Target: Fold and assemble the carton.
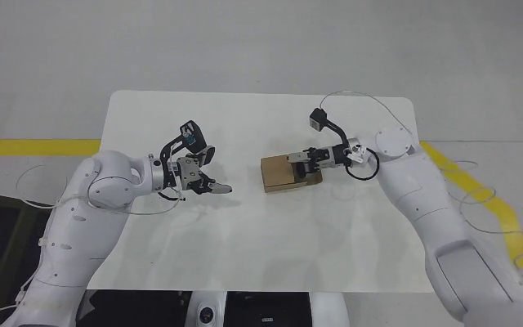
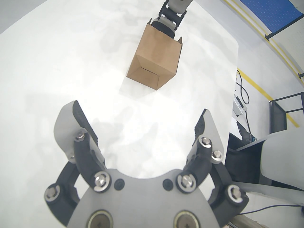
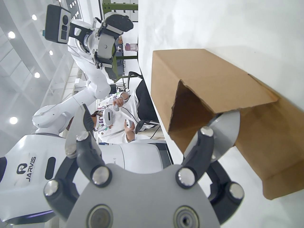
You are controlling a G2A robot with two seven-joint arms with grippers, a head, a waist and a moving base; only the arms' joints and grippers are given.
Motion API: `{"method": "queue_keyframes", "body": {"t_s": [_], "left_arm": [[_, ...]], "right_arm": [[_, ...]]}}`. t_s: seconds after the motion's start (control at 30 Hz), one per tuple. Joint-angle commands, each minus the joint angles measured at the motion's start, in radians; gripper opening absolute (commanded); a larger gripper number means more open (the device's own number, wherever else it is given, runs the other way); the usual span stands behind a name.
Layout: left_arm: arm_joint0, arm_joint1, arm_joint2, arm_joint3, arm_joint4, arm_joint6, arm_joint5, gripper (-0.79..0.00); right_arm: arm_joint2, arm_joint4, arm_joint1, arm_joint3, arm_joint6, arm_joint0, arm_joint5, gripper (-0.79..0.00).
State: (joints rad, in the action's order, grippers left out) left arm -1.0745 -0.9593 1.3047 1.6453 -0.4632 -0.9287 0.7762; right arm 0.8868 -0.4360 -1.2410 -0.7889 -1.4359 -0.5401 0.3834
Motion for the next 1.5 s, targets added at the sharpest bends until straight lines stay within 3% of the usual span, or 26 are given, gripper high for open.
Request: {"method": "queue_keyframes", "body": {"t_s": [0.0,0.37,0.63,0.97,1.17,1.33,1.47], "left_arm": [[0.000,0.000,0.000,0.000,0.000,0.000,0.000,0.000],[-0.031,-0.010,-0.103,0.036,-0.115,0.081,-0.053,0.000],[0.052,-0.044,-0.250,-0.037,-0.185,0.160,-0.097,0.000],[0.182,-0.089,-0.387,-0.155,-0.105,0.165,-0.117,0.000],[0.211,-0.104,-0.407,-0.189,-0.214,0.292,-0.140,0.000],[0.199,-0.100,-0.383,-0.171,-0.314,0.378,-0.135,0.000],[0.176,-0.091,-0.351,-0.136,-0.458,0.538,-0.068,0.000]], "right_arm": [[0.016,0.008,0.011,-0.031,-0.003,-0.012,-0.002,0.000],[0.130,0.031,0.079,-0.216,-0.009,-0.098,-0.008,0.000],[0.216,0.031,0.124,-0.363,-0.028,-0.172,-0.027,0.000],[0.268,0.065,0.156,-0.457,-0.039,-0.243,-0.038,0.000],[0.285,0.056,0.167,-0.498,-0.043,-0.273,-0.042,0.000],[0.289,0.047,0.173,-0.512,-0.039,-0.283,-0.039,0.000],[0.285,0.037,0.175,-0.506,-0.034,-0.288,-0.033,0.000]]}}
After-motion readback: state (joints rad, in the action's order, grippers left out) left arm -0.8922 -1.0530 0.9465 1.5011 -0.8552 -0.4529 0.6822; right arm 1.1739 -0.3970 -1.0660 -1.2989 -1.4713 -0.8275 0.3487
